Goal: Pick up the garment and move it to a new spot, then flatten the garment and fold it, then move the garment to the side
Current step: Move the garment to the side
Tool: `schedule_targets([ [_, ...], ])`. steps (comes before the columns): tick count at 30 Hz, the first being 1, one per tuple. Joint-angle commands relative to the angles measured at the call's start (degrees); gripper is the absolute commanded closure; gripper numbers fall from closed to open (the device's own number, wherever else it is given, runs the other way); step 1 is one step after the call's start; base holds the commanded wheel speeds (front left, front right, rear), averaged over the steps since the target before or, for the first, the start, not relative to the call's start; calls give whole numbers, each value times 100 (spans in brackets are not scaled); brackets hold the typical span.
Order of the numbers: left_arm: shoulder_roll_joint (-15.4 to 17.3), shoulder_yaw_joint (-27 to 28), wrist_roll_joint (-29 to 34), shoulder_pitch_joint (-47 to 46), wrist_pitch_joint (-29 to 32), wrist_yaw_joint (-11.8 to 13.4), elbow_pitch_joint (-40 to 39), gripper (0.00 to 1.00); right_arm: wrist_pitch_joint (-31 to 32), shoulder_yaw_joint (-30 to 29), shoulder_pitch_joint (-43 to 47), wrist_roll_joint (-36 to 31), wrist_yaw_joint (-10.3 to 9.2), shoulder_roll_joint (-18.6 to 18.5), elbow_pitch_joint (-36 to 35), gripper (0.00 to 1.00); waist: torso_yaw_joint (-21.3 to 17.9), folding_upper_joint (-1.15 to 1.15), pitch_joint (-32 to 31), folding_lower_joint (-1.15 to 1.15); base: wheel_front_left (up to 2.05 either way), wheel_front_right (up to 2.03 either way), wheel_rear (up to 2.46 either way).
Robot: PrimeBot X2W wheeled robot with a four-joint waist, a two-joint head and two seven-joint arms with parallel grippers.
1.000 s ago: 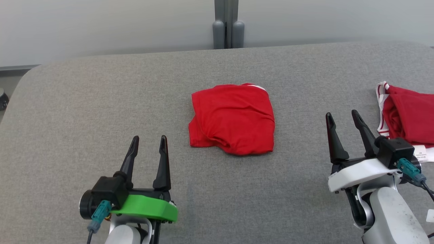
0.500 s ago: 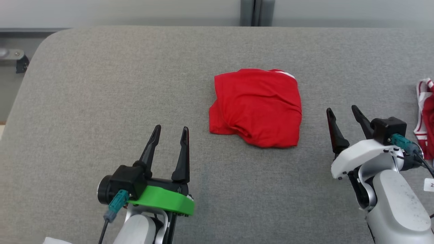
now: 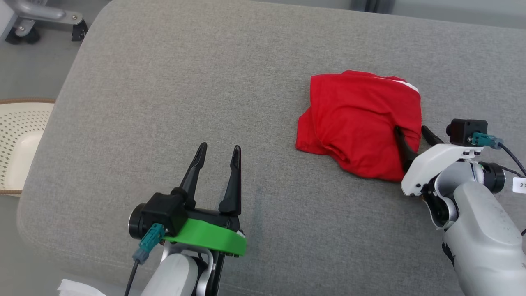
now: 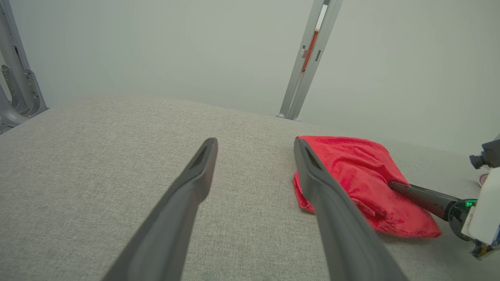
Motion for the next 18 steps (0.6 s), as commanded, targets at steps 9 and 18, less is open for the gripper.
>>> schedule_targets([
  [9,24,51,15,23,3,52,-16,0,-18,531,-312,53,0,-133,479,100,34,0,-20,0,0,0,0],
  [18,25,153,168,-22,3,-74,17,0,-496,1482,-612,-932,-2,-597,490,100,-672,0,-205,0,0,0,0],
])
